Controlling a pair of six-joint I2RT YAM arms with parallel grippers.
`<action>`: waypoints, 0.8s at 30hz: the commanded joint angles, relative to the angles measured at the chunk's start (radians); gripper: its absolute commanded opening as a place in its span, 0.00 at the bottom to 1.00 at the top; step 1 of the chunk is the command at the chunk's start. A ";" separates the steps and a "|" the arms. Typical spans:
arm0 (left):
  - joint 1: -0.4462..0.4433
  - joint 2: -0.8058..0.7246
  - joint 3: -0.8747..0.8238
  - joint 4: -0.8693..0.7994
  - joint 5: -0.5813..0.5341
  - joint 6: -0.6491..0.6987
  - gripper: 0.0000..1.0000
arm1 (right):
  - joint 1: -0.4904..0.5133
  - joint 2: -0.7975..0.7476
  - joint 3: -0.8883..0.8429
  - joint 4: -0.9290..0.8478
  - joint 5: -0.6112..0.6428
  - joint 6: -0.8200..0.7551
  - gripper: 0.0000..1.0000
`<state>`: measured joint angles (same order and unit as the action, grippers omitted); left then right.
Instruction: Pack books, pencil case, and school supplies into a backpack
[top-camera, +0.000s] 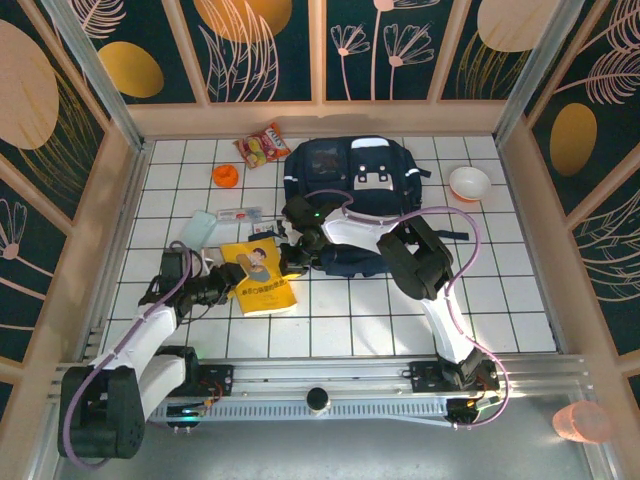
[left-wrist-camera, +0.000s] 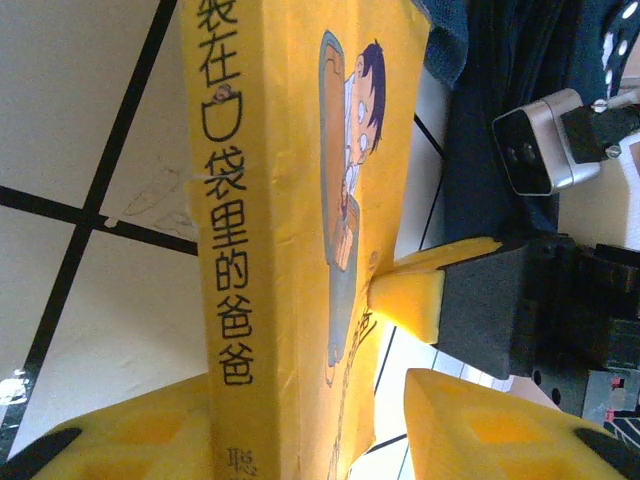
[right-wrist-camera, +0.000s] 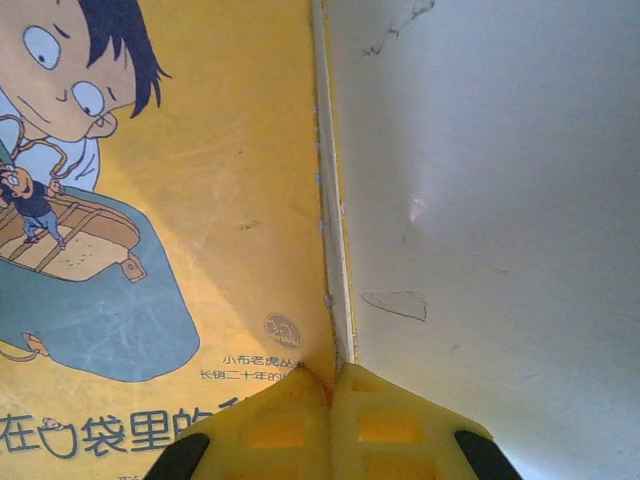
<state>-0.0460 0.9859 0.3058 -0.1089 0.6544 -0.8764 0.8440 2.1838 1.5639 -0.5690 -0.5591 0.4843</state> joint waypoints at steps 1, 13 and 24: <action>-0.006 0.050 0.036 0.041 0.023 0.040 0.42 | 0.012 0.038 -0.041 -0.001 0.090 0.024 0.03; -0.015 0.117 0.084 0.091 0.018 0.061 0.12 | 0.012 -0.020 -0.059 0.091 0.082 0.067 0.09; -0.018 0.035 0.338 0.009 0.031 0.276 0.00 | -0.099 -0.422 -0.243 0.351 0.175 0.110 0.35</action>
<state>-0.0616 1.0676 0.5514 -0.1570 0.6014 -0.6979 0.7872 1.9186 1.3556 -0.3637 -0.4389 0.5777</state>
